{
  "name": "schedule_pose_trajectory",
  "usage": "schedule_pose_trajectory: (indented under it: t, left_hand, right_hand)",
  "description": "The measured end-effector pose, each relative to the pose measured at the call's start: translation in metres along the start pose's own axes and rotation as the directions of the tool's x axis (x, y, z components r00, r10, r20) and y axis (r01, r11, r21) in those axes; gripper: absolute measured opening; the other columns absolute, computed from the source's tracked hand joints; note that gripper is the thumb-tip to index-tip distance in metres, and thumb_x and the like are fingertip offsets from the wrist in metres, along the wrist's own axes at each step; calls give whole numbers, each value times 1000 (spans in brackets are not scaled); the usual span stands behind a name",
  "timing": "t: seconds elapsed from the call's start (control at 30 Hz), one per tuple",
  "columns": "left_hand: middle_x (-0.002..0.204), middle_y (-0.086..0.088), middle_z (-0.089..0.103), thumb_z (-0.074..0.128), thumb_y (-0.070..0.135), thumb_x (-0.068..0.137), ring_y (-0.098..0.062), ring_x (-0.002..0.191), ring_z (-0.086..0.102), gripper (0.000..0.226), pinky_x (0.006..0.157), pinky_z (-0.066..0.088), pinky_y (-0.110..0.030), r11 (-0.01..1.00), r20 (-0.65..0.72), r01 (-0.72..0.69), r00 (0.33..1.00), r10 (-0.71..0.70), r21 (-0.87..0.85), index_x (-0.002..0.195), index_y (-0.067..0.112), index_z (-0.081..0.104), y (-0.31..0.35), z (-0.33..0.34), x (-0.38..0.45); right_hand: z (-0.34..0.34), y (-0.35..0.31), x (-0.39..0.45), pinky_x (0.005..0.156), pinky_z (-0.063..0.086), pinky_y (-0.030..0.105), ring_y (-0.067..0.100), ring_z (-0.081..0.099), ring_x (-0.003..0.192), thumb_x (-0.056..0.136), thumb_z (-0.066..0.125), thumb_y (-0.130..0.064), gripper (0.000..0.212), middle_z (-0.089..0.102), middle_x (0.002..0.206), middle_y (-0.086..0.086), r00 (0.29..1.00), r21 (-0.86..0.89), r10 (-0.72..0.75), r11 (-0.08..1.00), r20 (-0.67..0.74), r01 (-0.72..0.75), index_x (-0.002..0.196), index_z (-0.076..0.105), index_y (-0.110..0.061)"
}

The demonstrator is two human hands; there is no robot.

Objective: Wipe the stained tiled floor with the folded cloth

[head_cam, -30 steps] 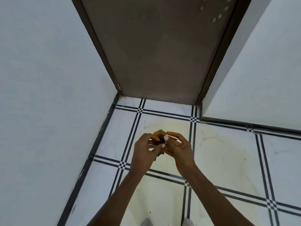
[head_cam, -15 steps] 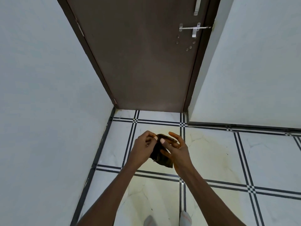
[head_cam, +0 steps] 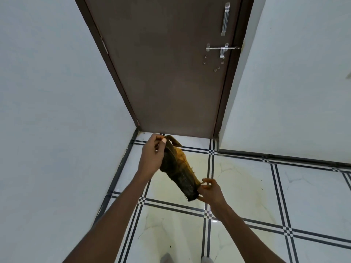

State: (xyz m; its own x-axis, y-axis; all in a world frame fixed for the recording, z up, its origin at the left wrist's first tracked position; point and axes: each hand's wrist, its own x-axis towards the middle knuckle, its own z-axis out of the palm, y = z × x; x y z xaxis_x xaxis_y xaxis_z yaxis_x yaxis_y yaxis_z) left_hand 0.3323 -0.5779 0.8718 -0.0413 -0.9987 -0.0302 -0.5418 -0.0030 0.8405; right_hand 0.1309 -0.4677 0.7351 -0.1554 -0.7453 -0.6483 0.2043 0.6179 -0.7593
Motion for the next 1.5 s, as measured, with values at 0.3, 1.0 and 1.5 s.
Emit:
schedule_pose_trajectory:
  t: [0.3,1.0,1.5]
  left_hand:
    - [110,3,71,61,34,101,-16,109,66,23,96,57,-31,975,172,-172,974,147,143,118,19,66,42,-15,-1]
    - [114,3,70,66,34,99,-9,104,65,28,83,55,-18,982,92,-147,986,137,118,122,18,67,78,-70,67]
    - [120,-15,75,46,50,105,-28,114,70,57,109,51,-42,794,282,570,814,-508,-212,122,1,69,-57,-20,-7]
  right_hand:
    - [-20,-58,11,109,50,43,18,50,132,85,85,-29,78,51,146,-1,917,-532,-314,747,247,399,151,45,-18]
    - [43,-144,-8,95,60,38,20,76,106,90,74,-42,37,78,114,3,801,-151,-248,911,545,385,121,67,-24]
    - [59,-142,-21,80,65,36,27,79,97,109,49,-23,26,80,111,13,897,182,-78,983,435,-3,123,67,-9]
